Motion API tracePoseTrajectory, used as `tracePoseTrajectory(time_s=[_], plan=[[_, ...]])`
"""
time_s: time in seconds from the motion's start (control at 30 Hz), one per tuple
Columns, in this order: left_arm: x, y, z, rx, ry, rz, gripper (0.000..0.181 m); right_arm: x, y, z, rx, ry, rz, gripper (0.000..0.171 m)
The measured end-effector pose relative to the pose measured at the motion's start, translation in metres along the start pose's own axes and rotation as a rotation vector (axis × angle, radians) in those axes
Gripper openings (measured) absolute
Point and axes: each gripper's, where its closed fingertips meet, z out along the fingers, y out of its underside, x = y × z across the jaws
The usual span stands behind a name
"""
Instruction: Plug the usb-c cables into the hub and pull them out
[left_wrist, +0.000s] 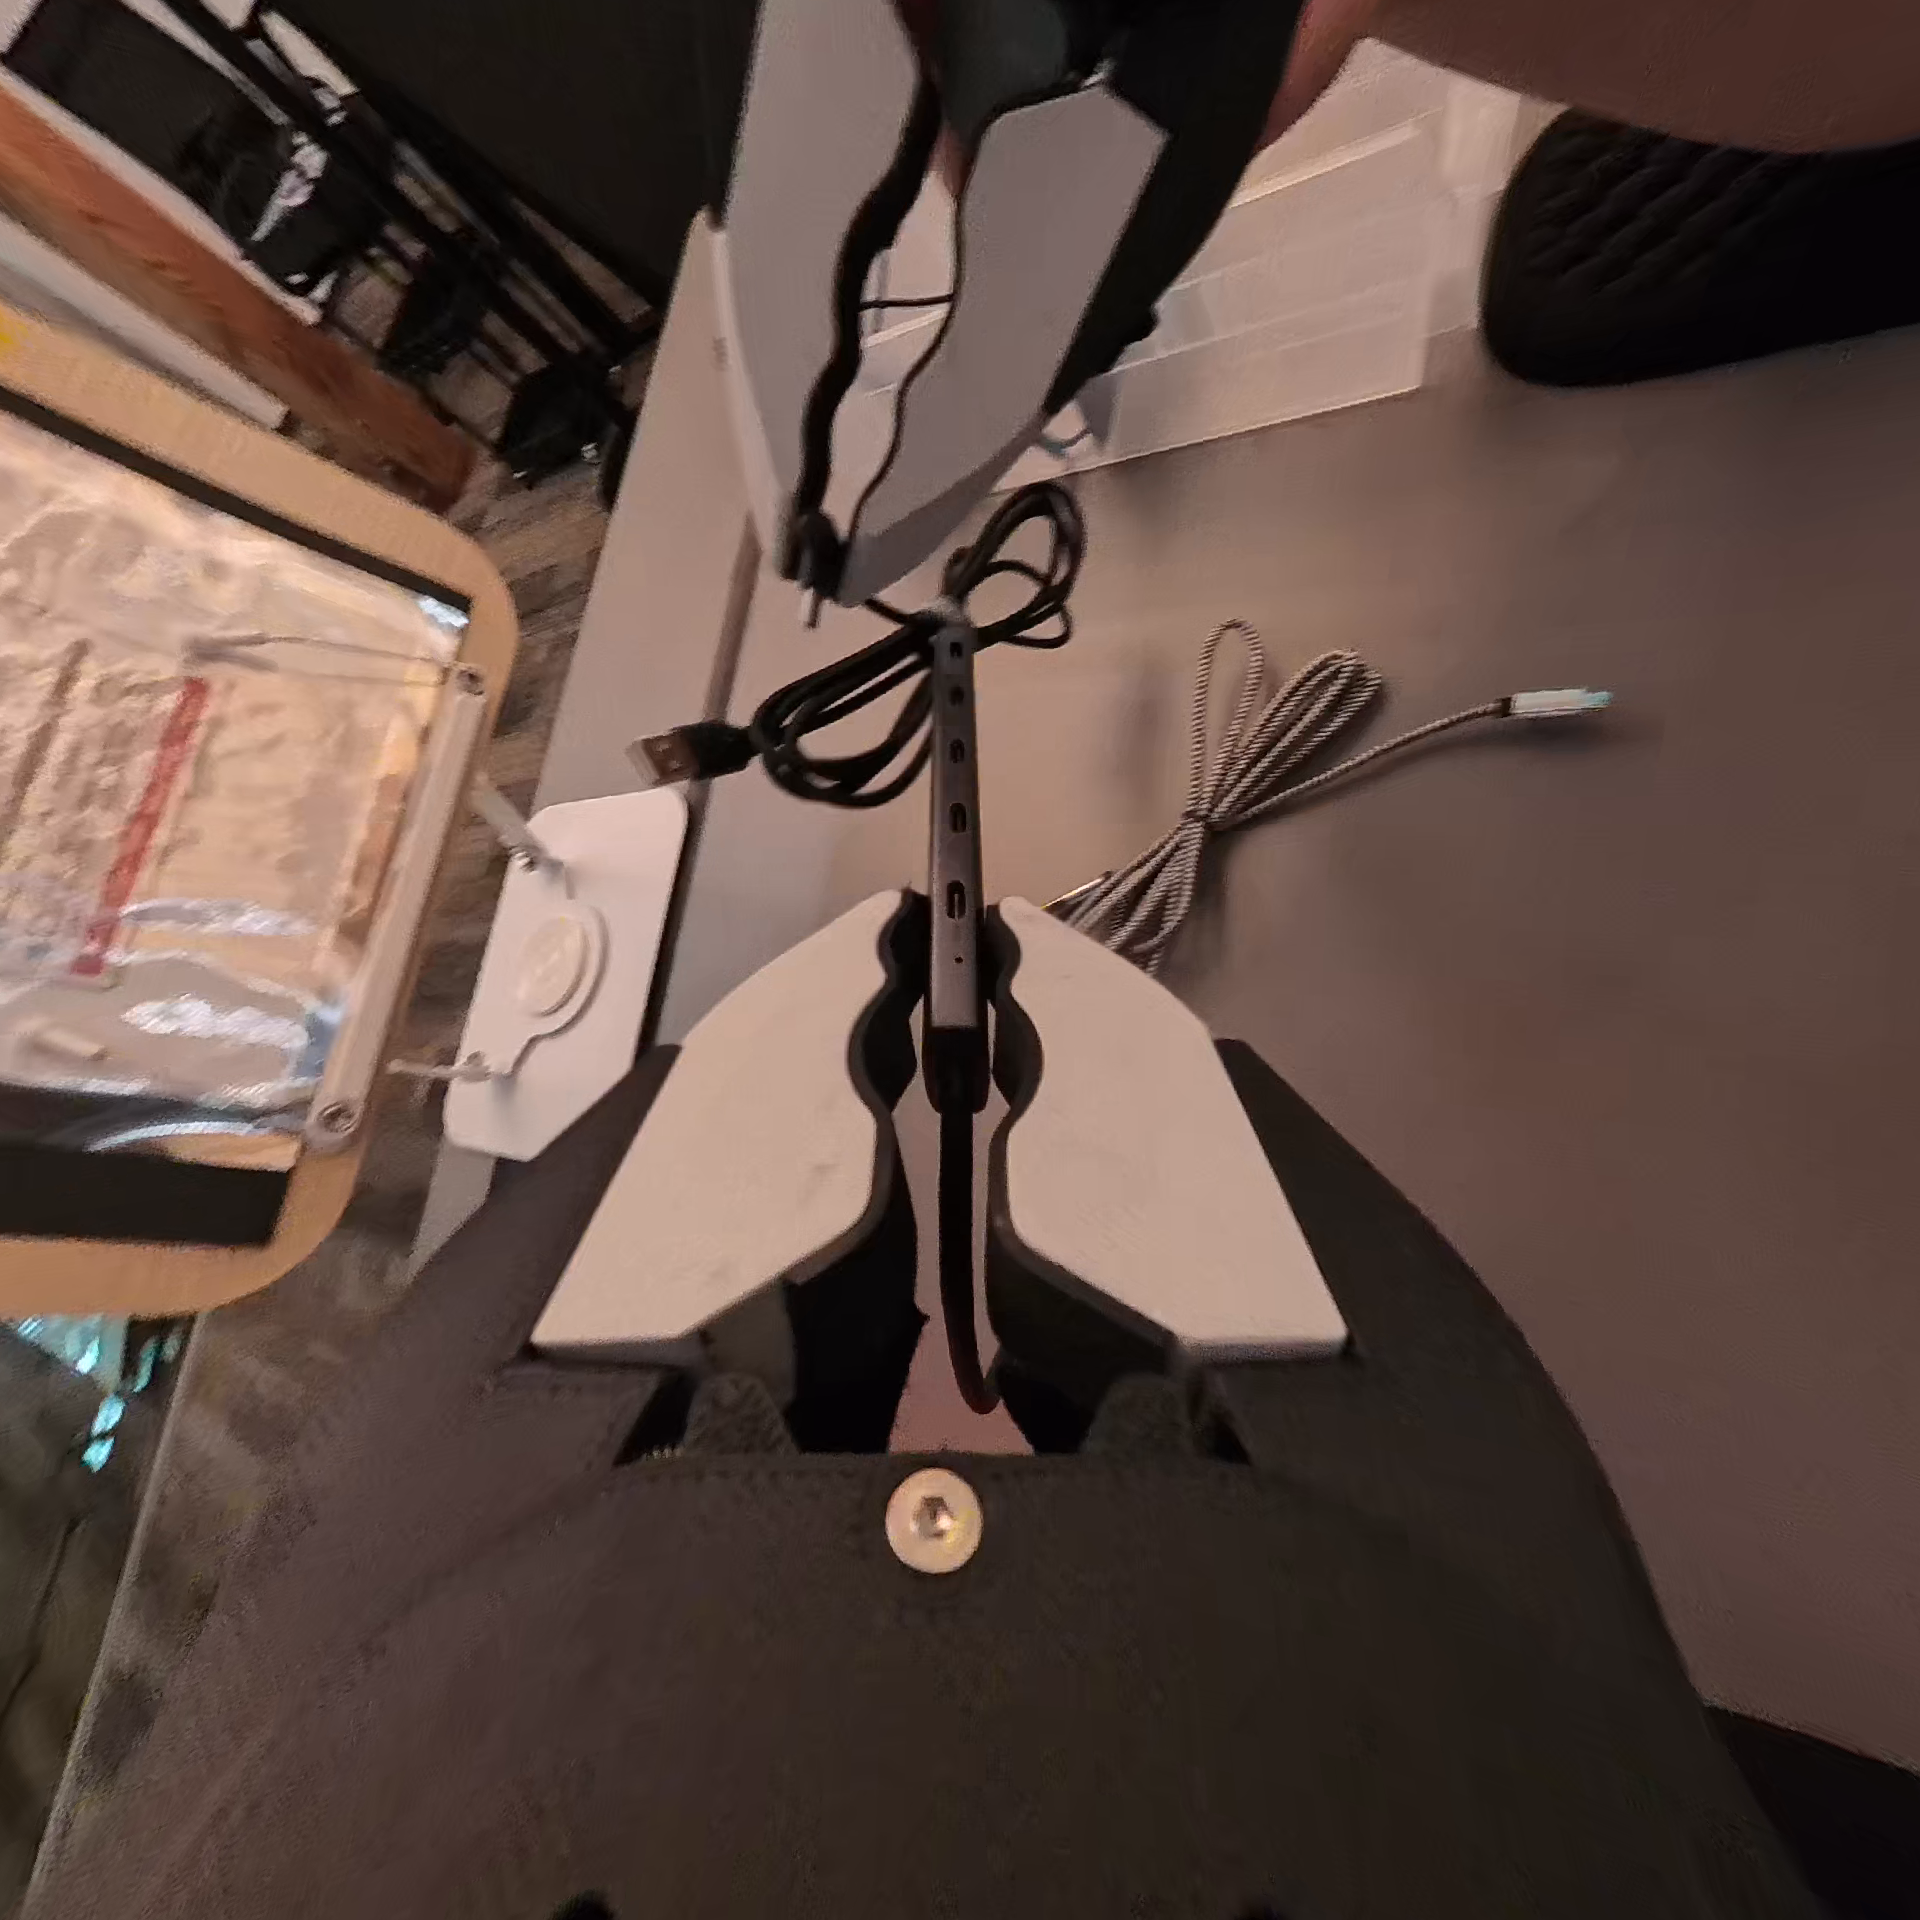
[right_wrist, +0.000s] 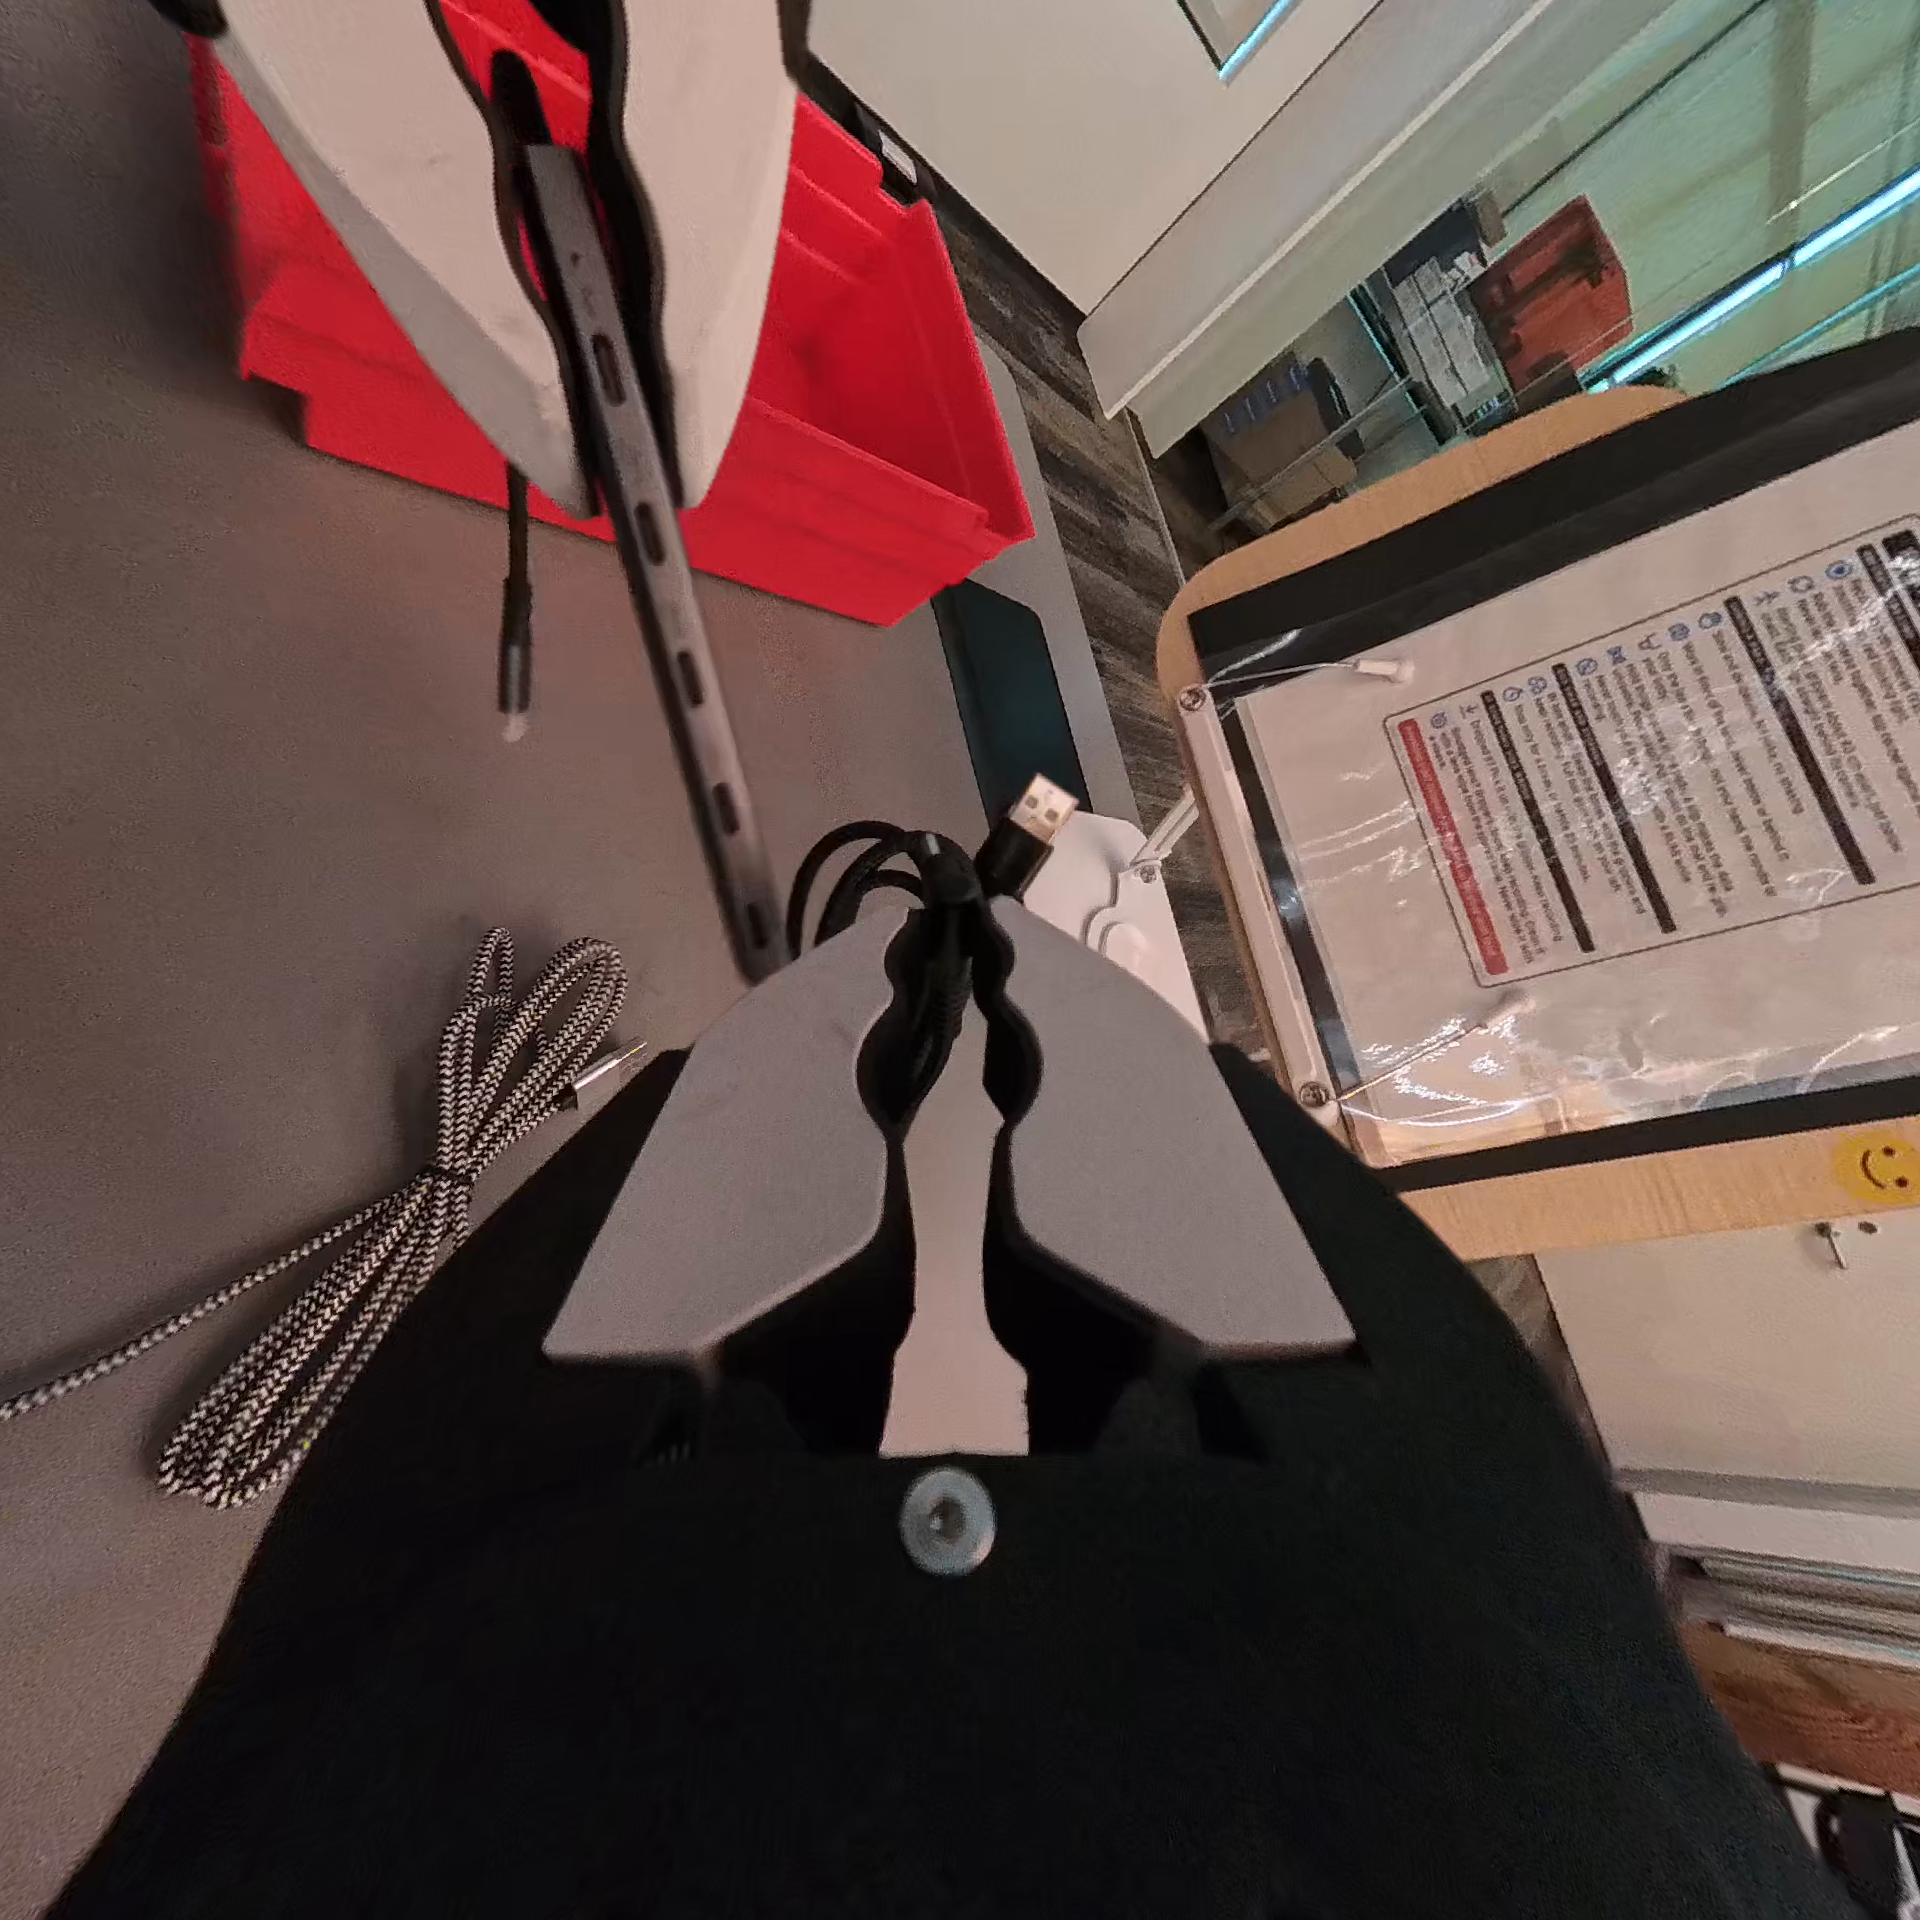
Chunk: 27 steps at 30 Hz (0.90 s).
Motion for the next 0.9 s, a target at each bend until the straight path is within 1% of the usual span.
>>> tracePoseTrajectory(time_s=[0.03,0.2,0.33,0.5,0.73,0.9], plan=[[0.006,-0.003,0.002,0.008,0.032,0.006,0.009,-0.002,-0.001,-0.001,0.006,-0.009,-0.014,0.009],[0.027,-0.007,0.018,-0.016,0.132,0.021,0.009,-0.017,-0.01,-0.004,0.053,-0.078,-0.088,0.009],[0.031,-0.001,0.03,-0.074,0.139,0.025,0.009,-0.034,-0.018,-0.007,0.081,-0.155,-0.13,0.009],[0.027,0.003,0.035,-0.114,0.118,-0.016,0.009,-0.05,-0.023,-0.007,0.055,-0.23,-0.149,0.009],[0.03,0.006,0.041,-0.18,0.126,-0.053,0.009,-0.066,-0.021,-0.002,-0.019,-0.312,-0.099,0.009],[0.037,0.007,0.046,-0.207,0.154,-0.049,0.009,-0.072,-0.016,0.001,-0.056,-0.383,0.01,0.009]])
